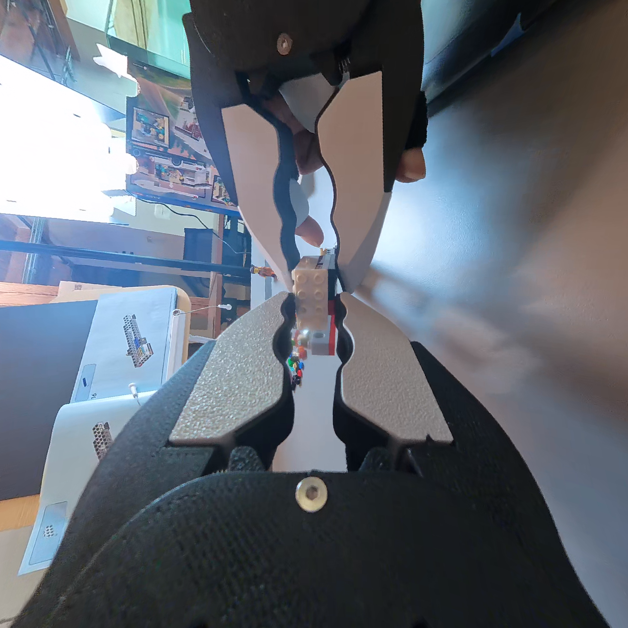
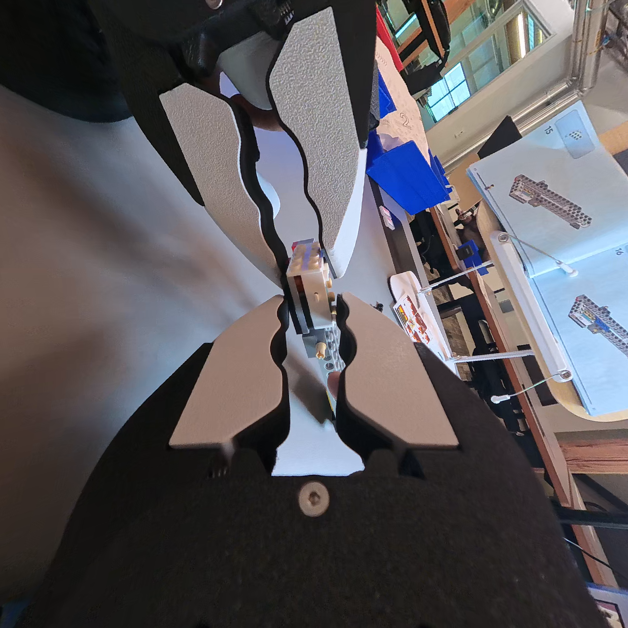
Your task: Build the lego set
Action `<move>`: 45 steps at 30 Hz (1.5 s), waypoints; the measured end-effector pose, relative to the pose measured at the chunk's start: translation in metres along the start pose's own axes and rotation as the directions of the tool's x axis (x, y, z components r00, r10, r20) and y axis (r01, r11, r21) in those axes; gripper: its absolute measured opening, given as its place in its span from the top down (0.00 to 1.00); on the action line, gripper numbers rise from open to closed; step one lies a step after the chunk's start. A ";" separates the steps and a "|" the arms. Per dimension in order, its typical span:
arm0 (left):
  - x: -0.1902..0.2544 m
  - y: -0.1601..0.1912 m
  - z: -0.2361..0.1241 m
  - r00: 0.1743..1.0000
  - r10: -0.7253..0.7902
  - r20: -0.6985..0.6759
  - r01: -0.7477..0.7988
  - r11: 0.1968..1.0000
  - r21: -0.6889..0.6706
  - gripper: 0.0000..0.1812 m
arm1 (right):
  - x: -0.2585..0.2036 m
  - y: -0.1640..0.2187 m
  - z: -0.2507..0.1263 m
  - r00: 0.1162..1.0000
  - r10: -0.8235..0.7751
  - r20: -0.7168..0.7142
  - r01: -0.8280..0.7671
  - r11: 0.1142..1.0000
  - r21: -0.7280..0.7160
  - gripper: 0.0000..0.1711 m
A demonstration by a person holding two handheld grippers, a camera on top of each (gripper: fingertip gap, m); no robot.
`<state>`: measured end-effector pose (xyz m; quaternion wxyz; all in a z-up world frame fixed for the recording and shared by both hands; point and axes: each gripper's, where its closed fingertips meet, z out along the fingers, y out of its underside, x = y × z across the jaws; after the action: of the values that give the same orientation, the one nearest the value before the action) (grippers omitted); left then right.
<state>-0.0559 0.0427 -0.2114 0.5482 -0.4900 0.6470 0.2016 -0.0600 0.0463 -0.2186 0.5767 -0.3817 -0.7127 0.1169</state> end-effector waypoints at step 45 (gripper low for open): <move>0.009 0.026 0.011 0.628 -0.723 -0.287 0.748 0.663 -0.034 0.76 | -0.047 0.030 -0.003 0.940 -0.175 0.292 0.234 0.955 -0.180 0.84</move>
<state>-0.0722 0.0596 -0.2300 0.5080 -0.7094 0.4684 -0.1391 -0.0424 0.0344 -0.2702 0.4380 -0.3448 -0.8296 0.0309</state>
